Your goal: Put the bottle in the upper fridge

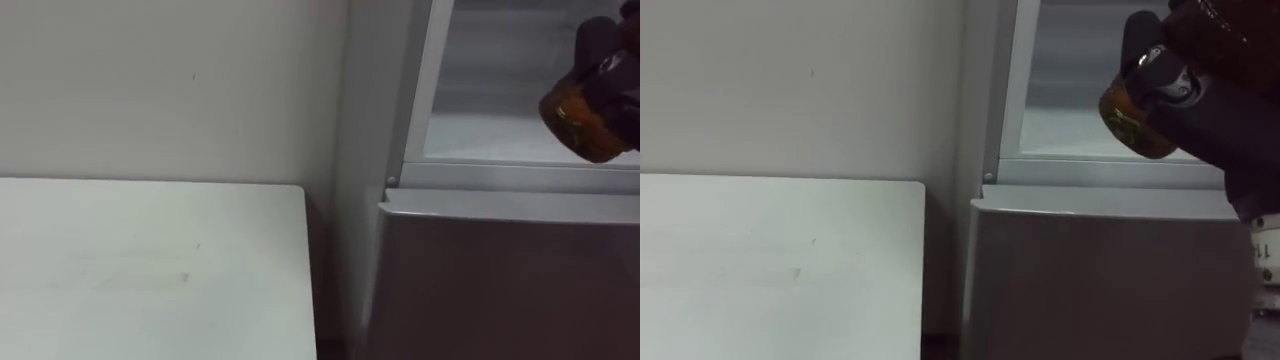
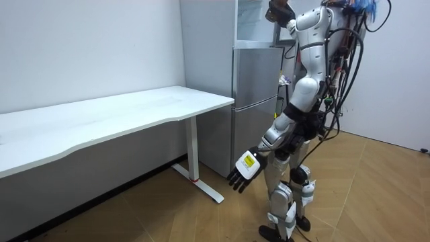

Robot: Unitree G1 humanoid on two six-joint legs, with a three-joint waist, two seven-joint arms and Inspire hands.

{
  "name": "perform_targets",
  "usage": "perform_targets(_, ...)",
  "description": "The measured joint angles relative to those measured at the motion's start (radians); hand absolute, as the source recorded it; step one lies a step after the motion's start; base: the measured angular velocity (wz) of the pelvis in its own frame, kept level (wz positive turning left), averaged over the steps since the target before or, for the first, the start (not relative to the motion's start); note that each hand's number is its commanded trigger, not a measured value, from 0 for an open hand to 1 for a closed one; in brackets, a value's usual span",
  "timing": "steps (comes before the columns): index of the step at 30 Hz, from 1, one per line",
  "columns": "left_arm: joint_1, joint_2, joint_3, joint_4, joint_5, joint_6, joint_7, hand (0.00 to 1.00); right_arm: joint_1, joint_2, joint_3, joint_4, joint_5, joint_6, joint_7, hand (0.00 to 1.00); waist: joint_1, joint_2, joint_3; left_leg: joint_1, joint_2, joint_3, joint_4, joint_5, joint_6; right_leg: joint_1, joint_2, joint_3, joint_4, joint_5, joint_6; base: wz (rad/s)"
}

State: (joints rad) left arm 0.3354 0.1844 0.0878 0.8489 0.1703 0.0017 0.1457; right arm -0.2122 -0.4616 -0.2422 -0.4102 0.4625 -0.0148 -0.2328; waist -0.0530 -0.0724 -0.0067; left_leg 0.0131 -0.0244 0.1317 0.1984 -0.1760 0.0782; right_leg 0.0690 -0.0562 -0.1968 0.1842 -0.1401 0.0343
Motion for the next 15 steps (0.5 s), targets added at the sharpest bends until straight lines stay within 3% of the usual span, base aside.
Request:
perform_targets(10, -0.008, -0.014, 0.029, -0.038, 0.001, 0.003, 0.003, 0.0, -0.02, -0.004, -0.04, 0.192, 0.001, 0.011, -0.129, 1.0, 0.033, -0.002, 0.0033, -0.003, -0.002, -0.013, 0.0, 0.0, 0.0, -0.003, -0.002, -0.012, 0.002, -0.001, -0.001, 0.03)
perform_targets(15, 0.005, -0.013, 0.039, -0.054, -0.002, 0.015, 0.003, 0.0, -0.109, -0.009, -0.044, 0.376, -0.001, 0.041, -0.212, 1.0, 0.033, -0.008, 0.0066, -0.009, -0.005, -0.028, 0.003, 0.001, -0.001, -0.002, -0.003, -0.032, 0.004, -0.002, -0.001, 0.08)
